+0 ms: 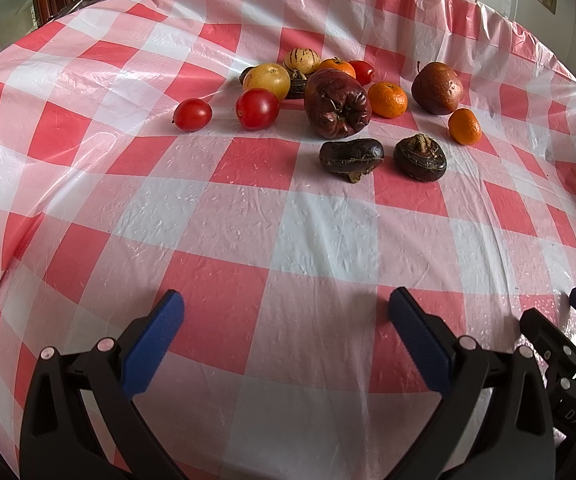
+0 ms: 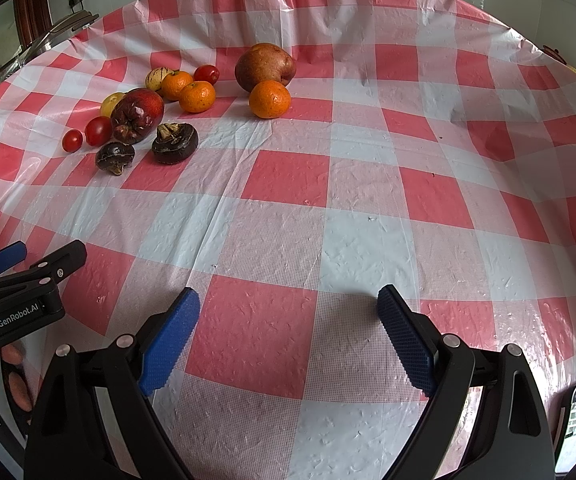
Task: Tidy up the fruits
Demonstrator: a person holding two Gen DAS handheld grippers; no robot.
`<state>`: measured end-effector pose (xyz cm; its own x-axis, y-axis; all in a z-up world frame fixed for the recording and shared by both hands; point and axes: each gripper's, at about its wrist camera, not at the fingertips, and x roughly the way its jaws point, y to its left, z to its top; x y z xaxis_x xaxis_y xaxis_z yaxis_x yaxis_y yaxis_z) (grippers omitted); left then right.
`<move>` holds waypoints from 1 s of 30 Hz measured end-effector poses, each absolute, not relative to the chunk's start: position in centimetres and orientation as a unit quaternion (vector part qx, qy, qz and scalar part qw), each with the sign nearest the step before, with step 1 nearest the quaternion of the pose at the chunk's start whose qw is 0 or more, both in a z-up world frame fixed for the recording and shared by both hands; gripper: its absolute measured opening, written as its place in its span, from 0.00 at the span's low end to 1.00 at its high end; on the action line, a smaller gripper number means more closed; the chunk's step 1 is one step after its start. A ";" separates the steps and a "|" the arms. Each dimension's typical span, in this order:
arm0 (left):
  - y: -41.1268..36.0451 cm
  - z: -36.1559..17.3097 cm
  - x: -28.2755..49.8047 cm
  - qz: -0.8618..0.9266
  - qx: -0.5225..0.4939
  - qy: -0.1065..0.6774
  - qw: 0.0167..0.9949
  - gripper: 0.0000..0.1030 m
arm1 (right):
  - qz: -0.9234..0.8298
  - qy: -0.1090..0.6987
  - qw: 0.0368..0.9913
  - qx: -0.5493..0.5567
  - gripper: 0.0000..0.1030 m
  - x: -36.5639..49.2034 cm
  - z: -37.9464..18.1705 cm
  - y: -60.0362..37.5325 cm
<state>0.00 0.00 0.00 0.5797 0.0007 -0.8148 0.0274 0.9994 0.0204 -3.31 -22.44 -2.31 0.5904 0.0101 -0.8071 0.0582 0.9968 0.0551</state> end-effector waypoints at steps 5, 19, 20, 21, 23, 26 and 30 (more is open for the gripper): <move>0.6 0.2 0.1 -0.019 0.015 0.471 0.882 0.99 | 0.013 0.456 0.889 0.039 0.85 -2.5 -1.8 -22.1; 6.5 1.7 2.8 0.009 0.007 0.447 0.895 0.91 | 0.110 0.448 0.887 -0.031 0.59 9.2 -1.2 -16.3; 6.3 1.7 2.6 -0.004 0.005 0.448 0.894 0.86 | 0.116 0.447 0.887 -0.032 0.55 9.5 -1.1 -16.1; 5.8 1.6 2.9 -0.016 0.003 0.450 0.893 0.85 | 0.123 0.443 0.887 -0.034 0.50 9.6 -1.1 -15.8; 4.3 1.4 3.4 -0.033 0.009 0.450 0.892 0.84 | 0.137 0.434 0.889 -0.039 0.32 9.4 -1.1 -15.5; 2.0 1.3 4.4 -0.055 0.013 0.449 0.892 0.78 | 0.129 0.421 0.898 -0.025 0.07 8.6 -0.8 -16.6; -0.4 0.9 6.4 -0.066 0.004 0.453 0.889 0.75 | 0.101 0.413 0.904 0.040 0.05 7.5 -0.8 -20.2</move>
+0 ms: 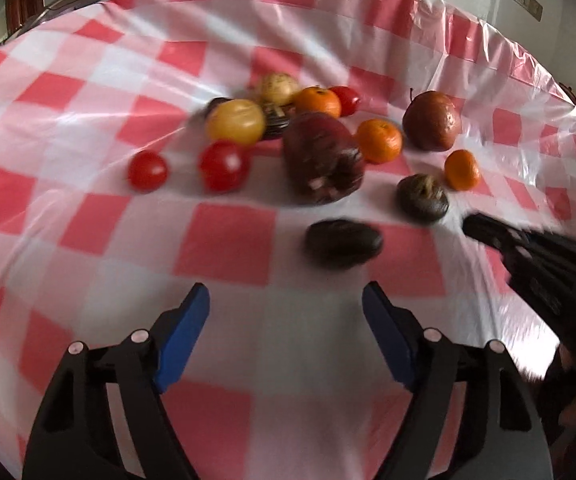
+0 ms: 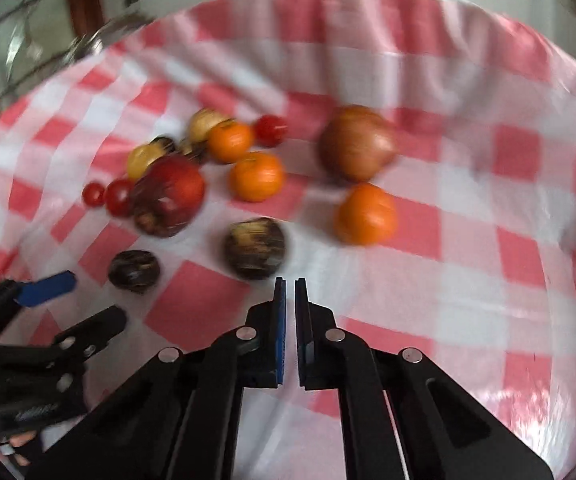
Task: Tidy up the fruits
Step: 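Grasp the red apple with the left gripper while the right gripper grasps a dark mangosteen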
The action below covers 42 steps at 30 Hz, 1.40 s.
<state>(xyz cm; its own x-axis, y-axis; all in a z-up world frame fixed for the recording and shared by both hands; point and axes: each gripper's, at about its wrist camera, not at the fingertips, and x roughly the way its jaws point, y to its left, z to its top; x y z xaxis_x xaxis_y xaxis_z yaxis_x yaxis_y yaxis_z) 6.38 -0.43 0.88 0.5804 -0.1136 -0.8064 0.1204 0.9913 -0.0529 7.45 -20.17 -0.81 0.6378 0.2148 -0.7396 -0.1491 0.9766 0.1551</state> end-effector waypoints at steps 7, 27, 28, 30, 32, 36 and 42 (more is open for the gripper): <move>-1.3 2.8 9.5 -0.086 -0.061 0.453 0.885 0.80 | 0.149 0.433 0.886 0.068 0.47 6.7 -1.4 -21.7; 4.0 4.7 6.6 -0.013 -0.099 0.414 0.905 0.52 | 0.160 0.435 0.886 0.010 0.56 11.3 -1.5 -17.0; 5.3 4.8 4.8 -0.004 -0.103 0.408 0.907 0.52 | 0.160 0.436 0.886 0.004 0.56 11.6 -1.5 -16.6; 7.6 5.2 2.3 0.005 -0.117 0.406 0.906 0.52 | 0.152 0.435 0.887 -0.018 0.55 12.2 -1.6 -15.6; 9.8 4.9 -0.4 0.022 -0.123 0.404 0.906 0.52 | 0.137 0.434 0.890 -0.032 0.44 12.3 -1.6 -15.2; 11.9 4.4 -4.4 0.039 -0.121 0.407 0.904 0.52 | 0.127 0.441 0.888 -0.022 0.42 11.3 -1.4 -15.9; 12.7 3.5 -9.2 0.040 -0.132 0.413 0.901 0.52 | 0.119 0.434 0.892 0.026 0.42 7.1 -0.5 -17.7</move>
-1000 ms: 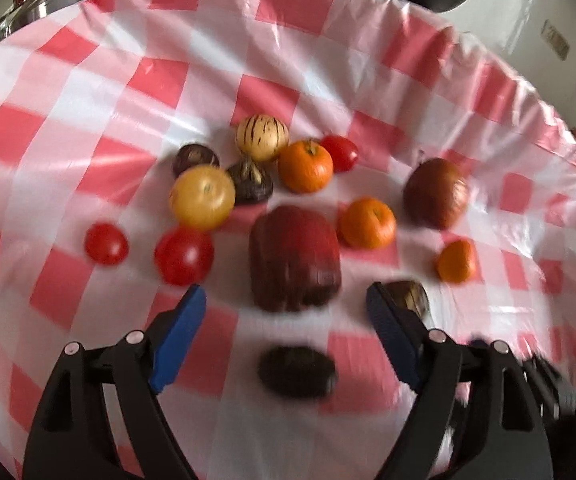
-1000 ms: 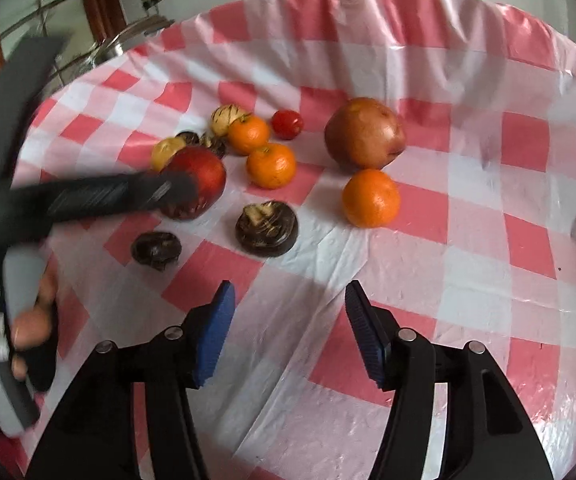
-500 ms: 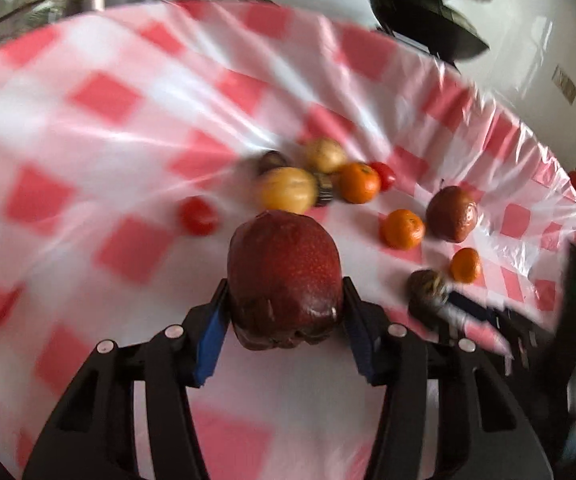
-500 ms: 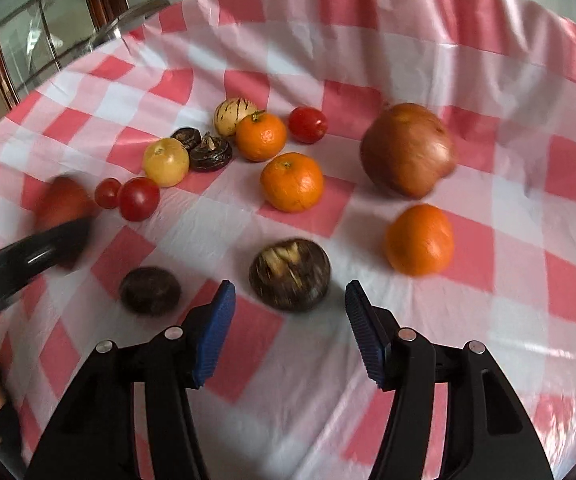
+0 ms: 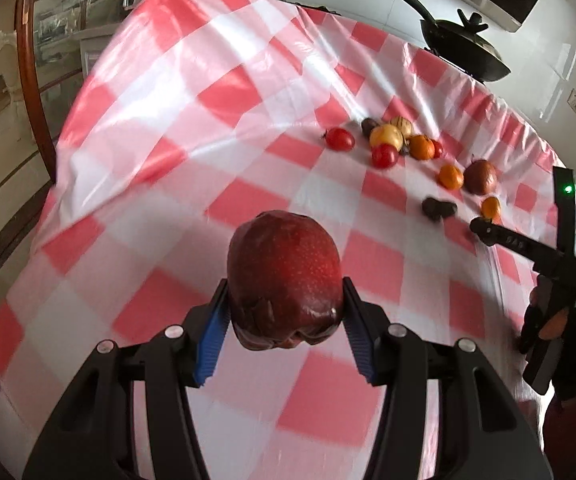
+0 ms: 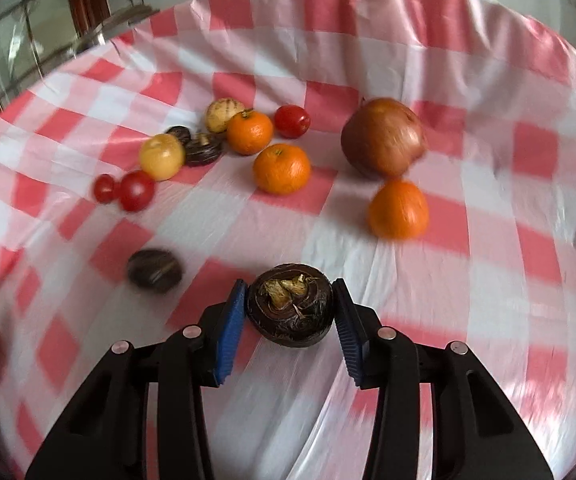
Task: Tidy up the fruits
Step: 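Grasp the red apple with the left gripper while the right gripper grasps a dark mangosteen, then carry the apple and mangosteen into the white box and open both grippers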
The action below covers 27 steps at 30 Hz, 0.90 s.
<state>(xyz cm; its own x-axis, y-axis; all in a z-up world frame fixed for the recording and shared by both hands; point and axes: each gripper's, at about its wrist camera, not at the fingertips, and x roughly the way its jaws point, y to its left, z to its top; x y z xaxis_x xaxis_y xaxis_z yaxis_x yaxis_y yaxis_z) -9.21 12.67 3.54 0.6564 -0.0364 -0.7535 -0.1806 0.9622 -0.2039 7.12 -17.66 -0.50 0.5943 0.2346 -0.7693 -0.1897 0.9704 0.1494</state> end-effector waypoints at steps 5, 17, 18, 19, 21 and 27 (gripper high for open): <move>11.7 2.8 -12.2 0.032 -0.132 0.428 0.893 0.52 | 0.142 0.430 0.890 0.047 0.42 1.5 0.3 -17.5; 9.8 3.1 -17.9 0.003 -0.109 0.435 0.894 0.52 | 0.188 0.425 0.885 0.022 0.42 -9.9 1.1 -14.9; 10.2 3.0 -18.5 0.004 -0.111 0.436 0.893 0.52 | 0.194 0.425 0.884 0.018 0.42 -10.6 1.1 -14.6; 10.6 3.0 -18.8 0.006 -0.113 0.436 0.893 0.52 | 0.201 0.424 0.883 0.012 0.42 -11.2 1.1 -14.1; 11.9 2.7 -20.2 0.016 -0.117 0.437 0.891 0.52 | 0.214 0.422 0.881 -0.001 0.42 -12.7 1.2 -13.0; 17.0 2.2 -24.3 0.051 -0.130 0.433 0.891 0.52 | 0.271 0.407 0.871 -0.055 0.42 -16.5 1.6 -8.1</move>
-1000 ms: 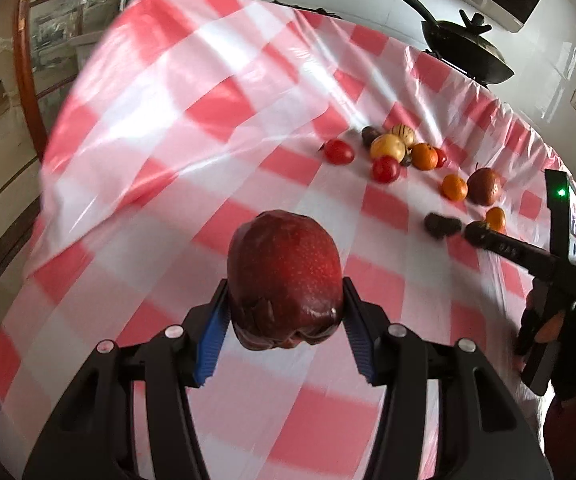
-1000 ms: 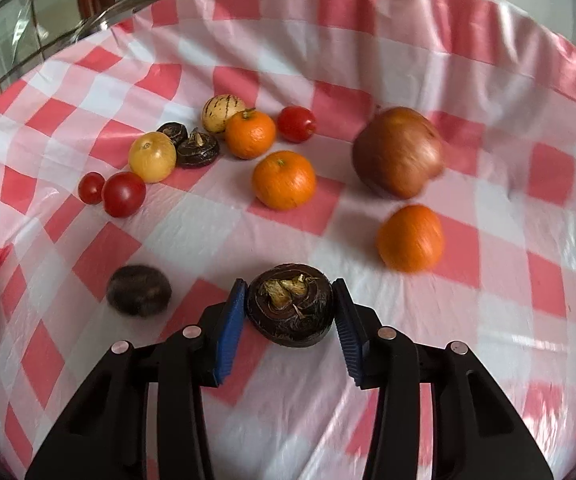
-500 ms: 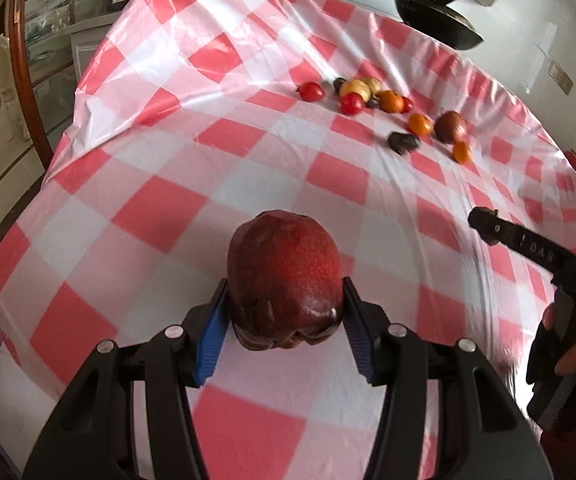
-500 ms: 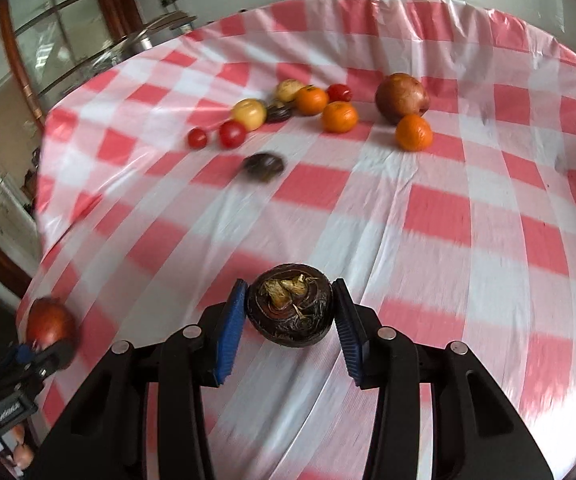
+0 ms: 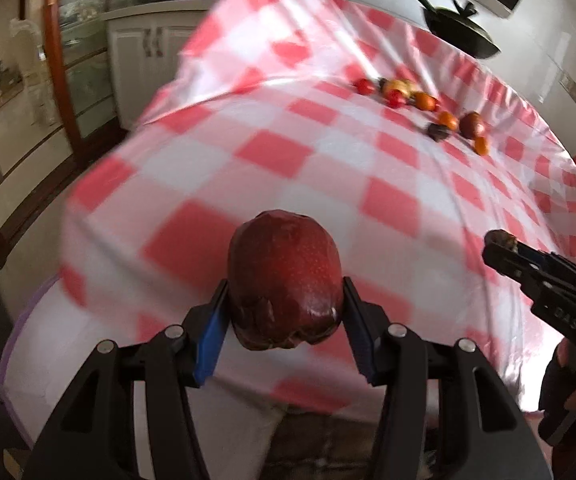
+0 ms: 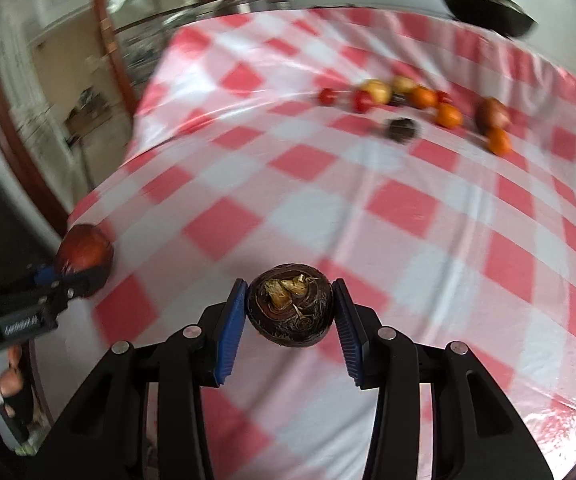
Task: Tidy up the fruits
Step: 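Carry the apple and mangosteen into the white box and open both grippers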
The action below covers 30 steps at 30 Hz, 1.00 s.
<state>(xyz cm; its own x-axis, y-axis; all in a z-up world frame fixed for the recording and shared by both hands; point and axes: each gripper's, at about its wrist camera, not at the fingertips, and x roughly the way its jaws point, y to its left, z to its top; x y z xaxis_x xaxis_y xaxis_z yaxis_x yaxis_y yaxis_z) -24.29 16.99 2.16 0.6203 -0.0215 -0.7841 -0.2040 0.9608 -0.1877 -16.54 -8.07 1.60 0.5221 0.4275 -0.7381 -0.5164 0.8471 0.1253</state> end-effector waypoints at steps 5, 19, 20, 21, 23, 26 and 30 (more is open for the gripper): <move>21.5 1.8 -28.6 0.091 -0.155 0.422 0.889 0.52 | 0.318 0.396 0.856 -0.093 0.42 -19.3 1.8 -3.8; 28.7 -2.7 -36.1 0.166 -0.220 0.432 0.859 0.52 | 0.473 0.398 0.768 -0.167 0.42 -26.9 0.1 7.1; 28.9 -3.2 -36.4 0.172 -0.215 0.438 0.856 0.52 | 0.485 0.402 0.756 -0.179 0.42 -27.5 -0.6 8.2; 29.1 -3.7 -36.6 0.175 -0.212 0.443 0.853 0.52 | 0.492 0.405 0.747 -0.189 0.42 -28.0 -1.1 8.9; 29.5 -5.1 -37.0 0.184 -0.209 0.459 0.844 0.52 | 0.506 0.409 0.727 -0.220 0.42 -29.2 -2.6 10.9; 30.0 -7.4 -37.2 0.188 -0.214 0.488 0.825 0.52 | 0.514 0.423 0.698 -0.265 0.42 -30.6 -5.4 13.4; 30.5 -10.4 -37.0 0.204 -0.206 0.530 0.797 0.52 | 0.505 0.449 0.664 -0.320 0.42 -31.4 -9.5 16.2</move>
